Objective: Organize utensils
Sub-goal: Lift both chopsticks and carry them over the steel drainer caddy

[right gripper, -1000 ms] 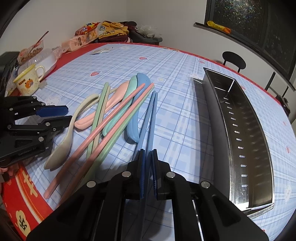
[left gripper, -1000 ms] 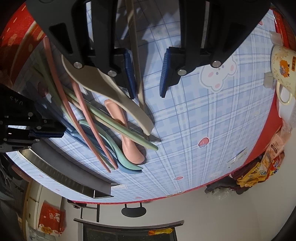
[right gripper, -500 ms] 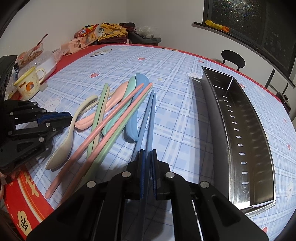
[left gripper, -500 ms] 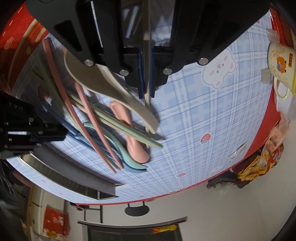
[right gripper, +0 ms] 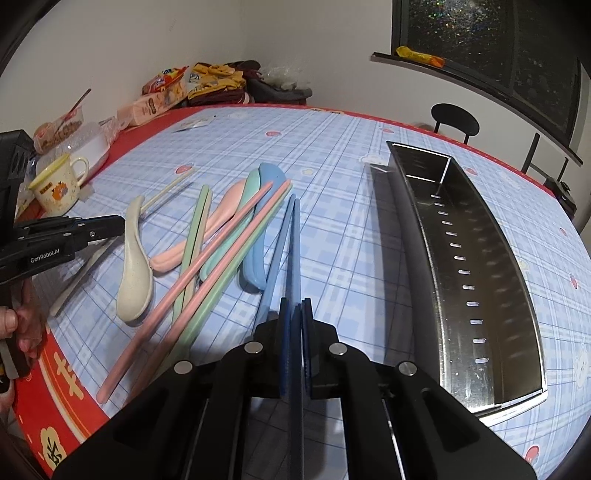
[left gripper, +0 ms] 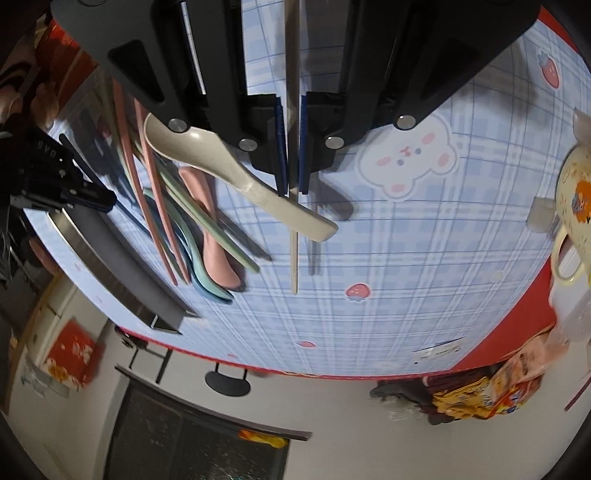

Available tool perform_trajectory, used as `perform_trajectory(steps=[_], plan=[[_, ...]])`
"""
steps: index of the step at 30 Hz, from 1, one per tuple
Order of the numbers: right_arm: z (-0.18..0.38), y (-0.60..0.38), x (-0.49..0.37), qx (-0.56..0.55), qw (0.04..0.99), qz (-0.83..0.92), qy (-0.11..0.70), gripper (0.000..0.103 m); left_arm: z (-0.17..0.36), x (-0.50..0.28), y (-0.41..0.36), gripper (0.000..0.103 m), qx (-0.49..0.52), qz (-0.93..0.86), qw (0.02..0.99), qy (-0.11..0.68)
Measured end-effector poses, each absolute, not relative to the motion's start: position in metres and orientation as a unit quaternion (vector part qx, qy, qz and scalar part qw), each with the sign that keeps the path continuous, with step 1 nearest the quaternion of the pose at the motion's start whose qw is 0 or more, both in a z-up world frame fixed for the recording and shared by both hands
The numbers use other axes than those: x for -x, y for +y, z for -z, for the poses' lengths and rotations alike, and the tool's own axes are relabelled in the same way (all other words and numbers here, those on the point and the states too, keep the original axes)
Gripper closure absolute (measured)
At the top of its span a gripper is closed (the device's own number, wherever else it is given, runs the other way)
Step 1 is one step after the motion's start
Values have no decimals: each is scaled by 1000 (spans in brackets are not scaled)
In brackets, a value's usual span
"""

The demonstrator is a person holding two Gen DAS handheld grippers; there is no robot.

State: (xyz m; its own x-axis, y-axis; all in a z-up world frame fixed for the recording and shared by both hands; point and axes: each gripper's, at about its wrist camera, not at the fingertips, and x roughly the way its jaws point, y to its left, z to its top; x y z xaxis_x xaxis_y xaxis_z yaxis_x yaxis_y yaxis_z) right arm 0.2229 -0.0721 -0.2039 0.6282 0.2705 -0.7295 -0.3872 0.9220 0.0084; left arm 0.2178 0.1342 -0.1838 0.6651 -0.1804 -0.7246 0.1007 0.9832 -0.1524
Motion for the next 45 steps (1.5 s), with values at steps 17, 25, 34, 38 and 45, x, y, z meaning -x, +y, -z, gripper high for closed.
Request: perform_trajectory(steps=[17,25,34,38,45], plan=[[202,-74,-220,71,904,-181,380,97,170,-202,107,93,-28,66,933,353],[201,-72,-218,72,905,-181,379,97,175,-211,150,93,75,24,925,372],[201,-72,-217,71,905,-180,378,97,171,-203,159,93,87,-14,932,351],[201,-72,-217,72,905,-181,378,97,163,-194,105,93,-55,19,945,322],[200,-75,-217,64,905,-185,378,97,145,-195,112,93,-48,13,951,306]])
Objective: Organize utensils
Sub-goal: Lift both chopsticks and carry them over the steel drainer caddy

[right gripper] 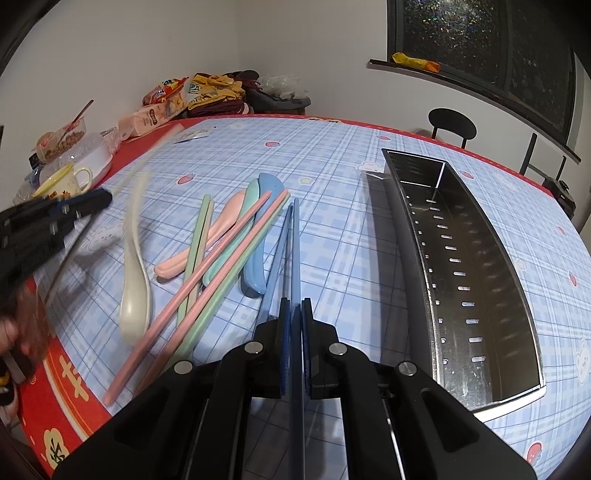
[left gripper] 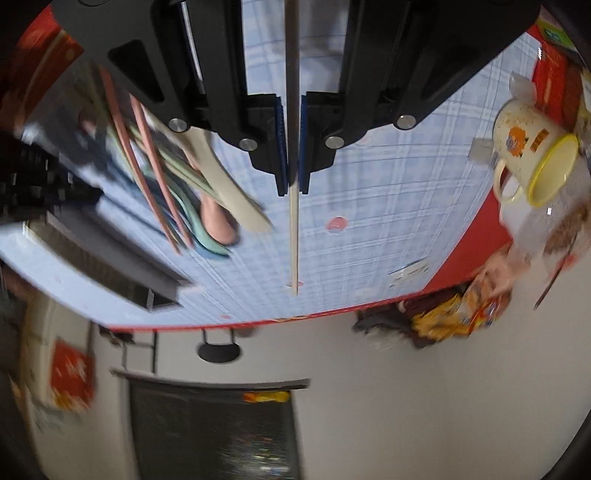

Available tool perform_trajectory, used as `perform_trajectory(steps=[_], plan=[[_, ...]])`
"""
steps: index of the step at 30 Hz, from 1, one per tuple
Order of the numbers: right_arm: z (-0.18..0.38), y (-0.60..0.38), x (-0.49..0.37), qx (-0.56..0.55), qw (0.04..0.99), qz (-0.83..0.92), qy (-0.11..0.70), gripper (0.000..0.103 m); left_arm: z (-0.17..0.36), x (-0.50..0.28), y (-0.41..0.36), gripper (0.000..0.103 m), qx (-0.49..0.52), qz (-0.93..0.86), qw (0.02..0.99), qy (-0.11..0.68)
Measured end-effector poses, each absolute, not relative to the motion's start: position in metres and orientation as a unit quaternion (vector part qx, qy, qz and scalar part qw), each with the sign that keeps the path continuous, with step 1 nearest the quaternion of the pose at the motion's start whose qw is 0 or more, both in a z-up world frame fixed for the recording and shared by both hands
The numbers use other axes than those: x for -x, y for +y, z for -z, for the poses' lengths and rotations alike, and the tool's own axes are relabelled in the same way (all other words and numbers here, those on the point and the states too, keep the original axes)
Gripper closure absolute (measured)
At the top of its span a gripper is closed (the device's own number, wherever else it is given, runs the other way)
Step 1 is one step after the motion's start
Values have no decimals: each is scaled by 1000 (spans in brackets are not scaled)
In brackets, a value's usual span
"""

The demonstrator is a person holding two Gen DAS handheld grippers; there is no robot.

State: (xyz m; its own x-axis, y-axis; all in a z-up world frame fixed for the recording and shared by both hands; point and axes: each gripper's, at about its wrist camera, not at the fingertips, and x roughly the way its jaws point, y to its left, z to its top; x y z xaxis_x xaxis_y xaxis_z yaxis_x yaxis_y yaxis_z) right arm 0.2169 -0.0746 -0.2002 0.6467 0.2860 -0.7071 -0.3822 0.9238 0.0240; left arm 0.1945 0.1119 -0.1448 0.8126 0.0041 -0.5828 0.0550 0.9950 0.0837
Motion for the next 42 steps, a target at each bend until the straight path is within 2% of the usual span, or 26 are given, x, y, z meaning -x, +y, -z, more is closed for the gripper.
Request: perform_trajectory(steps=[5,13,34,42], plan=[[199,-75,-215,64,906,-188,373,97,128,-197,148,93,50,16,949,312],[196,-80,-212,49,909,-195,364,97,136,-201,138,93,145,76,926,339],[187,-97,-208,-4,916,-214,340,97,90,-183,95,93,183,202,904,330],[155,-136,-216,-72,921,-217,315,97,73,-202,60,93,185,243,894,329]])
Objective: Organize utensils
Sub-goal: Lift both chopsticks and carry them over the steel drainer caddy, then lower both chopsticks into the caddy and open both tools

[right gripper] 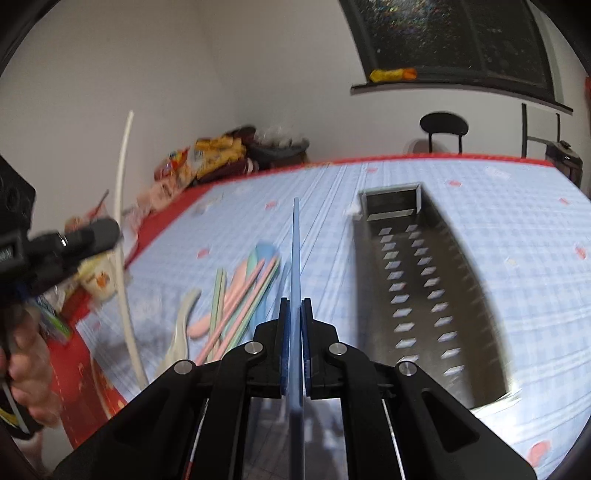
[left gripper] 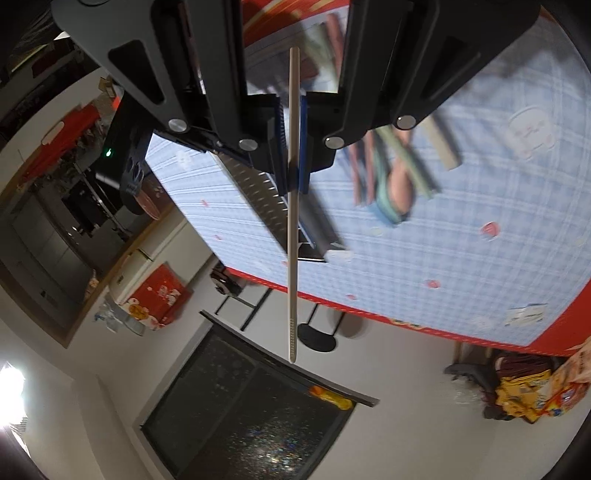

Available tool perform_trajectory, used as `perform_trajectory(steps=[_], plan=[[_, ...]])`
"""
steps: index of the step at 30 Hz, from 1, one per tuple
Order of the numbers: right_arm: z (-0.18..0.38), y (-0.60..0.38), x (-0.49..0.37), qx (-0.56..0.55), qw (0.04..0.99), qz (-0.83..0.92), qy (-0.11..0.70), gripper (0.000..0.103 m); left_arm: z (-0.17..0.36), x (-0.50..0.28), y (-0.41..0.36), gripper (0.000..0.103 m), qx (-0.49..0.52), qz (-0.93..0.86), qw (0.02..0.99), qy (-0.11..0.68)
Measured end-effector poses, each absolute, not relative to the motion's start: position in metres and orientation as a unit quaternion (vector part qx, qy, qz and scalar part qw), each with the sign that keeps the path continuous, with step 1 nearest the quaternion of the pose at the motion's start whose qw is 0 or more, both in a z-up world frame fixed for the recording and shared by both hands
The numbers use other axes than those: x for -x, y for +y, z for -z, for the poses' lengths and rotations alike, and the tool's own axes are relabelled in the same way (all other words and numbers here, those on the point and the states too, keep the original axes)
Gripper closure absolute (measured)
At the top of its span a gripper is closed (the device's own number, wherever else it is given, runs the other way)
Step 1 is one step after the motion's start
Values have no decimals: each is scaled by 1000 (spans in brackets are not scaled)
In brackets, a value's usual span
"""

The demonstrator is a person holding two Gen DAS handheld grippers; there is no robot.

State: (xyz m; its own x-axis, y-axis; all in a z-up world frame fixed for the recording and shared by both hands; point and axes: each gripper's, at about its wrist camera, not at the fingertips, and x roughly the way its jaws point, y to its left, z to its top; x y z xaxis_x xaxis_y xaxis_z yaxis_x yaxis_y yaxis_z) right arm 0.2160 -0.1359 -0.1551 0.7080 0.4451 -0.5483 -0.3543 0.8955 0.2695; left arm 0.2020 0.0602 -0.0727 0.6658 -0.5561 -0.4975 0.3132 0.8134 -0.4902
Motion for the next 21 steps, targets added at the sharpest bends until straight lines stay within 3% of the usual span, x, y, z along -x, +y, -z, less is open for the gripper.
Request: perform_trajectory(steps=[6,21], plan=[[125,-178,-248,-77,938,-184,283,97,65,-231,14,93,192,288,878,330],[157,-231,-278,-143,923,-157,320,97,102,-314,-58,93,255,316,831,381]])
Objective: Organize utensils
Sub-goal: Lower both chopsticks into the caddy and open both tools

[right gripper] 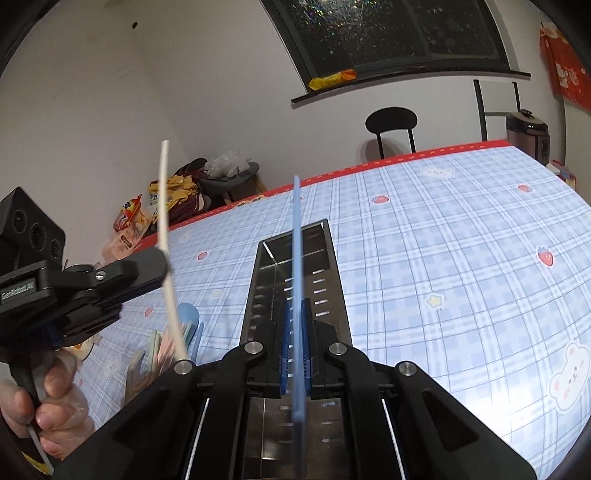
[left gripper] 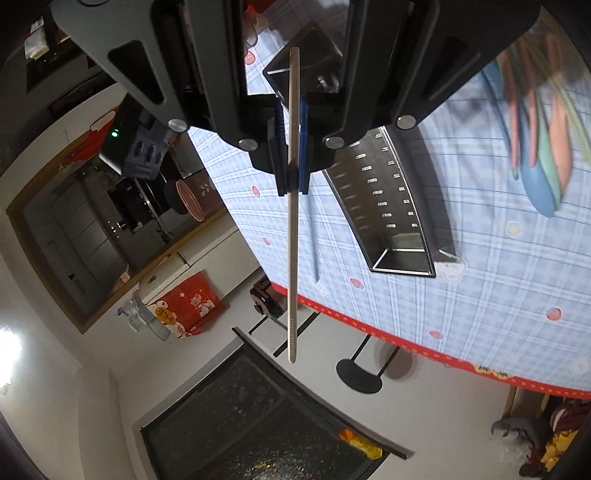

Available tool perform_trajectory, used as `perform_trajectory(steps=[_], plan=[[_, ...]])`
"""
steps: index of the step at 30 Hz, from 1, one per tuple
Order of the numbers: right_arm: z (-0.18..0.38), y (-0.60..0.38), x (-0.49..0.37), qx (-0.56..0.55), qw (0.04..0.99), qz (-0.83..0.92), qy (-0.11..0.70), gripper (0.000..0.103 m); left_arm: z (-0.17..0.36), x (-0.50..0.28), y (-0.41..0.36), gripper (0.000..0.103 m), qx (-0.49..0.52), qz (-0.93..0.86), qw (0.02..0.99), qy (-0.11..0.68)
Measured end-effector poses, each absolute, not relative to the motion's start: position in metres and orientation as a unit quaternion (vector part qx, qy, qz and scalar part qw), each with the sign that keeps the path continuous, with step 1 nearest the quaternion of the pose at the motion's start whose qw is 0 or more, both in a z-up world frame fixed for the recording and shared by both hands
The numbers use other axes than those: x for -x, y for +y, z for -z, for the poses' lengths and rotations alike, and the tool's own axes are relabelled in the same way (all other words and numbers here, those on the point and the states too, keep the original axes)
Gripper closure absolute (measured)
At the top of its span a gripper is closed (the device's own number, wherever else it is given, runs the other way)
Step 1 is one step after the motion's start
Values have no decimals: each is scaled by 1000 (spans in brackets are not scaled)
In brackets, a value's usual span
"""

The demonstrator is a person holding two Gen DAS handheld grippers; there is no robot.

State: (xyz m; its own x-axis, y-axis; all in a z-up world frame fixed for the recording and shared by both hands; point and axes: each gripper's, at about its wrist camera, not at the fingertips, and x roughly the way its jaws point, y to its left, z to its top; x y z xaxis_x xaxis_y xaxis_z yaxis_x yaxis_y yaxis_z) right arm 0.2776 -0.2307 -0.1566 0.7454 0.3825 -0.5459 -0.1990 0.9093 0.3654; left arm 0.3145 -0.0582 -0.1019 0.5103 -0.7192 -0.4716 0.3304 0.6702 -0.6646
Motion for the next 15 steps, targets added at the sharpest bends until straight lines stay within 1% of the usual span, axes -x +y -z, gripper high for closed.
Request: perform_trajectory(steps=[7,15], plan=[[162,-228,-281,-141,921,-152,331,97,137,-330,-61,93,261,296,817,421],[162,-232,-281,-139,924,-130,331,95,166,-343,-72,94,234,269,815,457]])
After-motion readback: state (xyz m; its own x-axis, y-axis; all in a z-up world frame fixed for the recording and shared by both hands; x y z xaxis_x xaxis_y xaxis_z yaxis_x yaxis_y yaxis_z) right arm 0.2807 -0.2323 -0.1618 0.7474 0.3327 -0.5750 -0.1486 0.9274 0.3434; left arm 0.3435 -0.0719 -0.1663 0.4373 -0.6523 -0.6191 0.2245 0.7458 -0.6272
